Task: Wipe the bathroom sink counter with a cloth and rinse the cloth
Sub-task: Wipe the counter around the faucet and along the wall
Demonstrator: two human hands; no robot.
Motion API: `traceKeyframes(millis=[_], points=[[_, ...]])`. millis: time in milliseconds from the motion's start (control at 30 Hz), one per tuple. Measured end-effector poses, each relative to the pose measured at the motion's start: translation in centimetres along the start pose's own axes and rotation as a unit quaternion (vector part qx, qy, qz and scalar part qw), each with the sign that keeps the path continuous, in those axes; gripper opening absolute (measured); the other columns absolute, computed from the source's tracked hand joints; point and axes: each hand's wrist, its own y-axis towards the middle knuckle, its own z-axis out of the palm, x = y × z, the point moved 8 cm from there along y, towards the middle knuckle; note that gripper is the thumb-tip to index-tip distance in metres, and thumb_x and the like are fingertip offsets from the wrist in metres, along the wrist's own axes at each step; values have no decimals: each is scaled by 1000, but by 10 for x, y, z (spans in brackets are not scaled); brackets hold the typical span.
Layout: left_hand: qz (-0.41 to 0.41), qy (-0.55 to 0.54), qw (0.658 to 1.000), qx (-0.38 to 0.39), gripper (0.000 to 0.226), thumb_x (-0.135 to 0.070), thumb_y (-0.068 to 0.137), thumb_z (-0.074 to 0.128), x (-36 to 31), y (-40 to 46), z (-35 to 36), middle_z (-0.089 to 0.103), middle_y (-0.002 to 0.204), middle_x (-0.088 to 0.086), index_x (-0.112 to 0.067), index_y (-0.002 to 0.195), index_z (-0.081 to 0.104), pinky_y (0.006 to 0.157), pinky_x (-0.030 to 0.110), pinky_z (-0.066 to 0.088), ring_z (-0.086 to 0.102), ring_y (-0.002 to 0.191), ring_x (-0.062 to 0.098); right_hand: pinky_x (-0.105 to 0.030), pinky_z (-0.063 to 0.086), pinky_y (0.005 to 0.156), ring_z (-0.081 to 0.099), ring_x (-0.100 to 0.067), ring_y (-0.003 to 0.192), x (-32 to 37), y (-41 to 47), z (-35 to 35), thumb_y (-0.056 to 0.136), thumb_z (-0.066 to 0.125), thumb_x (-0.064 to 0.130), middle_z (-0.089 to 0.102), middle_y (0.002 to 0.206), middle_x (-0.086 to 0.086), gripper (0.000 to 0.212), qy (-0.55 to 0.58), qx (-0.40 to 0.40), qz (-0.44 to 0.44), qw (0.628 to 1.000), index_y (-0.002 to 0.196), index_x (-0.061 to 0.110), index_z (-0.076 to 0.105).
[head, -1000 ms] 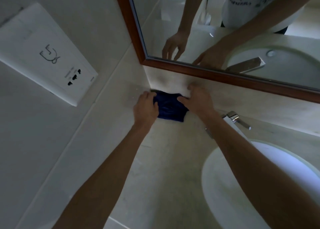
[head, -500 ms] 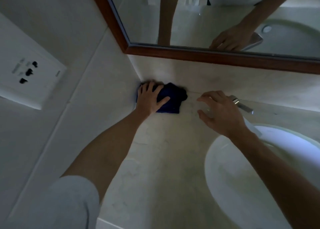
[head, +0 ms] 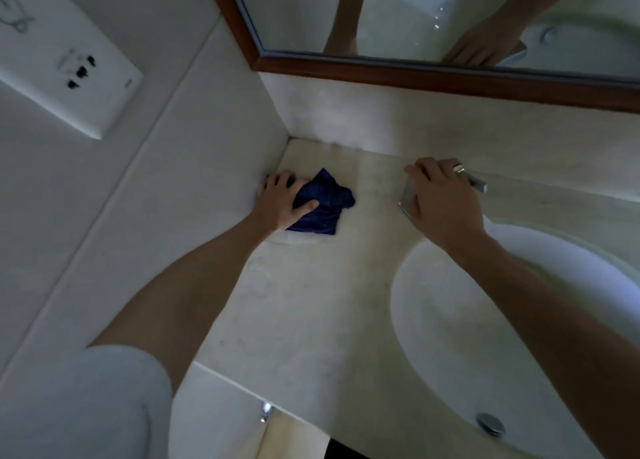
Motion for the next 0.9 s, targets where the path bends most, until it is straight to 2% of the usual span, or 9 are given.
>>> traceKeyframes(millis=[133, 267, 367, 467, 600, 900], points=[[-16, -9, 1000, 11, 77, -80, 84, 27, 3, -32, 7, 43, 137, 10, -30, 140, 44, 103, 50, 38, 47, 119, 39, -49, 48, 86, 51, -39, 114, 2, -2, 0, 81, 68, 15, 52, 125, -17, 51, -45, 33, -9, 998, 129, 7, 53], [-27, -7, 999, 26, 78, -80, 82, 29, 2, -54, 5, 46, 133, 11, -28, 139, 45, 98, 50, 41, 49, 117, 40, -47, 48, 82, 51, -39, 112, 4, -1, 1, 79, 75, 25, 52, 120, -18, 52, -74, 45, -13, 996, 122, 7, 53], [-40, 10, 999, 27, 79, -80, 83, 29, 1, -73, 4, 47, 134, 12, -26, 140, 44, 94, 49, 44, 51, 115, 39, -49, 45, 85, 48, -40, 113, 4, 0, 3, 77, 75, 22, 50, 120, -20, 52, -61, 56, -16, 996, 121, 5, 53], [-56, 44, 997, 15, 68, -71, 93, 38, 4, -97, 9, 48, 134, 11, -25, 142, 42, 90, 50, 46, 52, 114, 39, -52, 45, 88, 47, -42, 114, 5, 0, 4, 76, 73, 18, 50, 120, -21, 51, -49, 56, -29, 997, 121, 3, 53], [-82, 77, 994, 0, 68, -69, 94, 31, 6, -129, 17, 49, 135, 13, -24, 143, 42, 85, 53, 46, 54, 109, 41, -53, 43, 91, 45, -44, 118, 7, 0, 4, 77, 72, 16, 50, 121, -21, 50, -51, 64, -31, 996, 121, 3, 53], [-125, 70, 990, 12, 65, -66, 96, 36, 7, -171, 23, 47, 139, 10, -23, 145, 40, 88, 53, 47, 52, 113, 40, -53, 42, 94, 45, -43, 117, 9, 0, -1, 77, 73, 17, 49, 123, -21, 52, -42, 70, -34, 996, 123, 3, 52]])
